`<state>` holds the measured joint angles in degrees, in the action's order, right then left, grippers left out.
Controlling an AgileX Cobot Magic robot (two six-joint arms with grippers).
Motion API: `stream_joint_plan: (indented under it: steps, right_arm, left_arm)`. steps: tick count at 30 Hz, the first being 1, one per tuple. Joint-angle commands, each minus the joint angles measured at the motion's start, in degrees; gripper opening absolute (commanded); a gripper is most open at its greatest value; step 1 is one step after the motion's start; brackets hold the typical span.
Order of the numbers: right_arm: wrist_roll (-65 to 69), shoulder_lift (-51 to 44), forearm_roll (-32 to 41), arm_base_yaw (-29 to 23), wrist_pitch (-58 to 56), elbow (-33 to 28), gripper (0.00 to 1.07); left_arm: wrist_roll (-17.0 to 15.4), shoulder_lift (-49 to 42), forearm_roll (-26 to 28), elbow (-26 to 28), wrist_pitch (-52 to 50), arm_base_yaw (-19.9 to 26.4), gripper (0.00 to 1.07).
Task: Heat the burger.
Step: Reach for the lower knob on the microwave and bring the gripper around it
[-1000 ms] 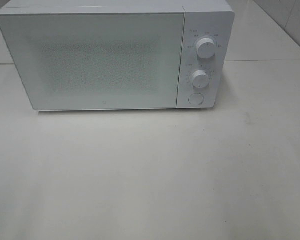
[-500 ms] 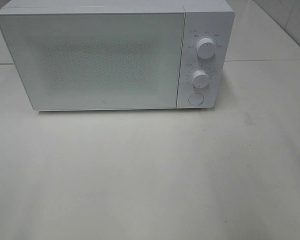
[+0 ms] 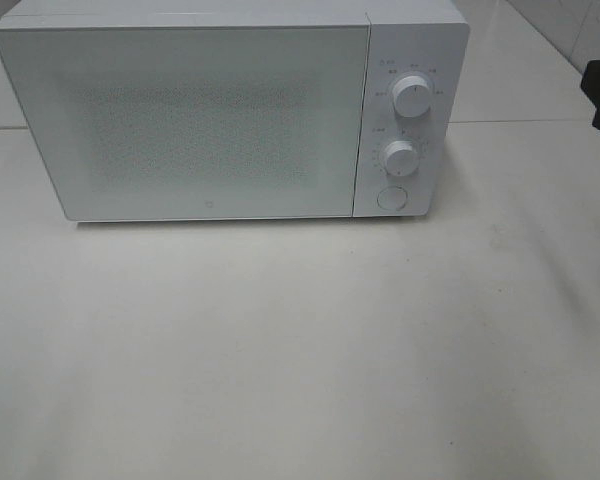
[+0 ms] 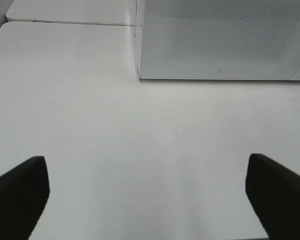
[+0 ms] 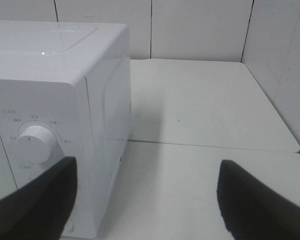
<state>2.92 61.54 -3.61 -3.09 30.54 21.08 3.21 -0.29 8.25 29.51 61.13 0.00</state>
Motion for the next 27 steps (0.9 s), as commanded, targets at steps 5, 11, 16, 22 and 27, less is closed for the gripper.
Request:
stream_joint_plan:
  steps: [5, 11, 16, 22, 27]
  right_arm:
    - [-2.2, 10.1, 3.6, 0.1, 17.9, -2.6, 0.76]
    - [-11.7, 17.6, 14.5, -5.4, 28.6, -4.6, 0.76]
    - [-19.3, 23.9, 23.4, -13.2, 35.4, -4.6, 0.76]
    - [-21.4, 28.7, 36.6, -24.2, 39.4, -4.6, 0.76]
    - [-21.4, 30.1, 43.1, -29.0, 42.2, -4.6, 0.76]
  left_arm:
    - [0.1, -1.1, -0.1, 0.1, 0.2, 0.1, 1.0]
    - [0.1, -1.1, -0.1, 0.1, 0.2, 0.1, 1.0]
    - [0.1, -1.1, -0.1, 0.1, 0.2, 0.1, 1.0]
    - [0.1, -1.1, -0.1, 0.1, 0.2, 0.1, 1.0]
    - [0.1, -1.1, -0.1, 0.1, 0.2, 0.1, 1.0]
